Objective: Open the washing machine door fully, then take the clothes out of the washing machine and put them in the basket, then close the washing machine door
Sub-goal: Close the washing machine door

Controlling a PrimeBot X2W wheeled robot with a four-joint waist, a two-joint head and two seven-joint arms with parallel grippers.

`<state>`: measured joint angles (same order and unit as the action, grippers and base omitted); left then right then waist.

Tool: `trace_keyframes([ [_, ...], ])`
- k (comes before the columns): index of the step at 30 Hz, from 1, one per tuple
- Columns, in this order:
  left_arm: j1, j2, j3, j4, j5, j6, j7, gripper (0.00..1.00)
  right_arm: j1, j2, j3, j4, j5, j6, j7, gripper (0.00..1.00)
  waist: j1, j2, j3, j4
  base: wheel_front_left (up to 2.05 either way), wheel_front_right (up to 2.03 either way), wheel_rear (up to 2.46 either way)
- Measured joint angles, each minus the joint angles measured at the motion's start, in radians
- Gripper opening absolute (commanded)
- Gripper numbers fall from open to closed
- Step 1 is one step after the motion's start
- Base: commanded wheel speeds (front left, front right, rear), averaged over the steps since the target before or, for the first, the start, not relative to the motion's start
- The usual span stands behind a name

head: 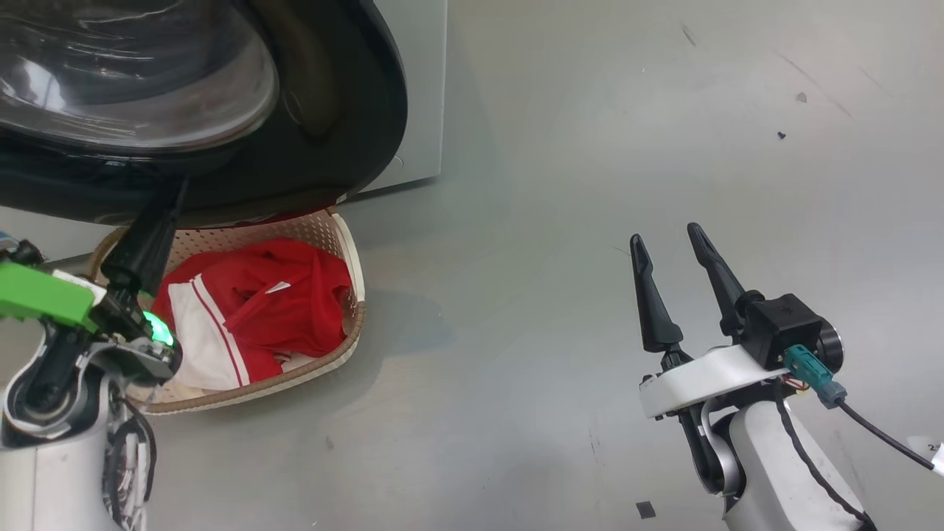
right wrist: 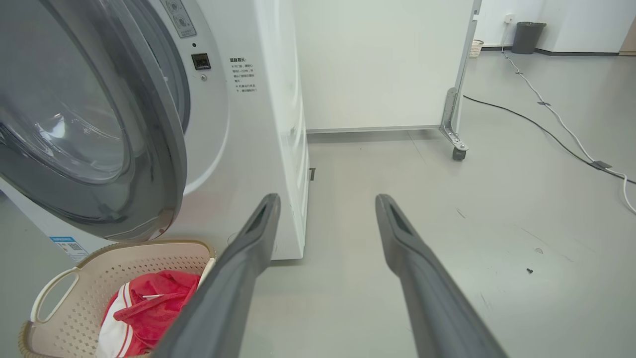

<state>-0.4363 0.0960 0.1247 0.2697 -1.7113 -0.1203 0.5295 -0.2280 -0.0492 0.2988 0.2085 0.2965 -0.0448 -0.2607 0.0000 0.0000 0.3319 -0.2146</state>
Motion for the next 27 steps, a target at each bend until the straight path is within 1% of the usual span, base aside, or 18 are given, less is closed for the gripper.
trace_keyframes([
  [7, 0.110, -0.026, 0.023, -0.046, -0.004, 0.000, -0.012, 0.00, 0.027, 0.000, -0.011, 0.016, -0.008, 0.008, 0.000, 1.00, 0.0000, 0.0000, -0.045, 0.039, 0.00, 0.00, 0.00],
  [8, 0.127, -0.029, 0.026, -0.057, -0.004, 0.000, -0.013, 0.09, 0.033, -0.001, -0.014, 0.017, -0.009, 0.008, 0.000, 1.00, 0.0000, 0.0000, -0.052, 0.046, 0.00, 0.00, 0.00],
  [9, 0.142, -0.032, 0.029, -0.066, -0.005, 0.000, -0.013, 0.26, 0.038, -0.001, -0.018, 0.018, -0.011, 0.008, 0.000, 1.00, 0.0000, 0.0000, -0.059, 0.054, 0.00, 0.00, 0.00],
  [10, 0.157, -0.038, 0.032, -0.075, -0.007, 0.000, -0.019, 0.52, 0.043, -0.001, -0.022, 0.018, -0.011, 0.008, 0.000, 1.00, 0.0000, 0.0000, -0.065, 0.061, 0.00, 0.00, 0.00],
  [11, 0.172, -0.042, 0.033, -0.083, -0.007, 0.000, -0.021, 0.86, 0.047, -0.002, -0.026, 0.019, -0.011, 0.009, 0.000, 1.00, 0.0000, 0.0000, -0.071, 0.069, 0.00, 0.00, 0.00],
  [12, 0.186, -0.047, 0.032, -0.091, -0.007, 0.000, -0.021, 1.00, 0.052, -0.003, -0.028, 0.019, -0.013, 0.009, 0.000, 1.00, 0.0000, 0.0000, -0.077, 0.076, 0.00, 0.00, 0.00],
  [17, 0.253, -0.051, 0.033, -0.138, -0.001, 0.000, -0.039, 1.00, 0.059, -0.008, -0.036, 0.022, -0.021, 0.017, 0.000, 1.00, 0.0000, 0.0000, -0.102, 0.115, 0.00, 0.00, 0.00],
  [20, 0.279, -0.052, 0.032, -0.175, 0.034, 0.000, -0.071, 1.00, 0.067, -0.008, -0.043, 0.021, -0.035, 0.017, 0.000, 1.00, 0.0000, 0.0000, -0.114, 0.137, 0.00, 0.00, 0.00],
  [24, 0.303, -0.052, 0.030, -0.237, 0.135, 0.000, -0.128, 1.00, 0.074, -0.009, -0.051, 0.022, -0.037, 0.017, 0.000, 1.00, 0.0000, 0.0000, -0.130, 0.163, 0.00, 0.00, 0.00],
  [26, 0.309, -0.051, 0.030, -0.268, 0.208, 0.000, -0.175, 1.00, 0.074, -0.009, -0.056, 0.022, -0.040, 0.017, 0.000, 1.00, 0.0000, 0.0000, -0.138, 0.174, 0.00, 0.00, 0.00],
  [27, 0.311, -0.052, 0.030, -0.286, 0.215, 0.000, -0.193, 1.00, 0.074, -0.010, -0.058, 0.022, -0.043, 0.018, 0.000, 1.00, 0.0000, 0.0000, -0.142, 0.179, 0.00, 0.00, 0.00],
])
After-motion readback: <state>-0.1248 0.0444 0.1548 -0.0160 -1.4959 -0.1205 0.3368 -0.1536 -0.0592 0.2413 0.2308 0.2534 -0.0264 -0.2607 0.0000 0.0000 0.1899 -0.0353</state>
